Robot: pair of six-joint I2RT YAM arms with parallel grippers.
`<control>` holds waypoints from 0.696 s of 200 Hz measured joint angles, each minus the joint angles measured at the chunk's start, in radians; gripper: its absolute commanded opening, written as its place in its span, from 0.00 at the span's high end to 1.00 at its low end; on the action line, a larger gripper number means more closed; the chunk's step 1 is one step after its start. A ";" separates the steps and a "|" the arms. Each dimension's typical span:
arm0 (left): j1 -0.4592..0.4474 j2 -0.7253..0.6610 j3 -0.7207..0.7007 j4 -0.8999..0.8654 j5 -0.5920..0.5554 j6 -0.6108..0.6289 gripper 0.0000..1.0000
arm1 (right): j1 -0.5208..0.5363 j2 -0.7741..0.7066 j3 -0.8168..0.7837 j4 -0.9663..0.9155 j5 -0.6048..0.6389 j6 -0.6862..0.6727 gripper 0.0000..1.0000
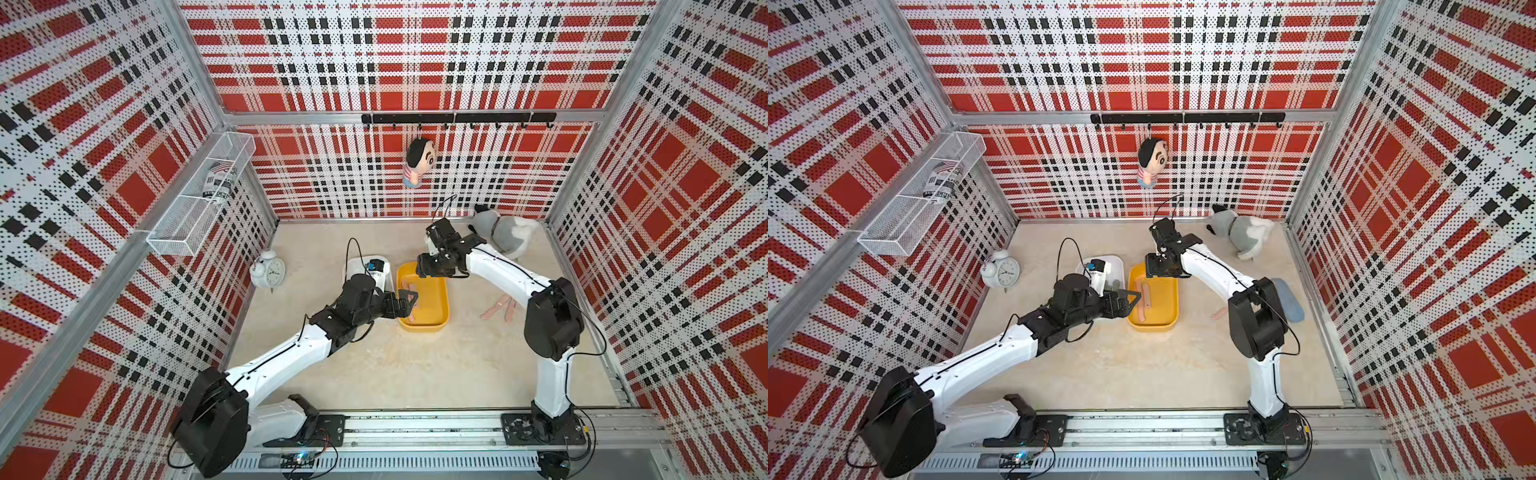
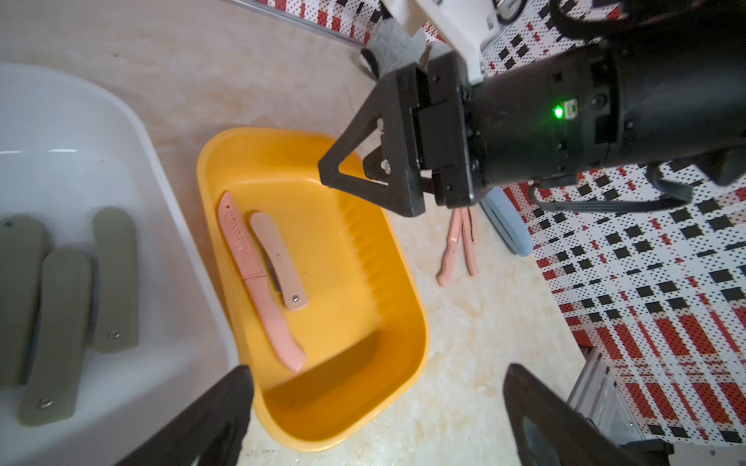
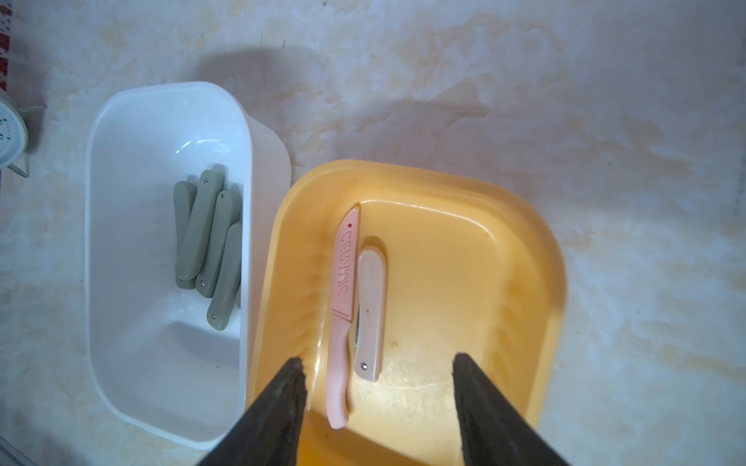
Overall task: Place the fruit knives into the storage box by color
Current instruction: Place the fruit knife in the storage box, then pick up the fruit knife from the center of the board.
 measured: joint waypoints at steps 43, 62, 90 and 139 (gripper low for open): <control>-0.043 0.085 0.080 0.002 0.004 0.003 0.02 | -0.085 -0.161 -0.174 0.032 0.027 0.006 0.37; -0.059 0.120 0.109 0.006 0.013 0.006 0.02 | -0.123 -0.210 -0.236 0.032 0.039 0.006 0.37; -0.079 0.161 0.134 0.027 0.028 0.008 0.02 | -0.174 -0.279 -0.337 0.037 0.053 0.007 0.37; -0.120 0.241 0.169 0.069 0.056 0.008 0.02 | -0.275 -0.422 -0.533 0.039 0.084 0.023 0.38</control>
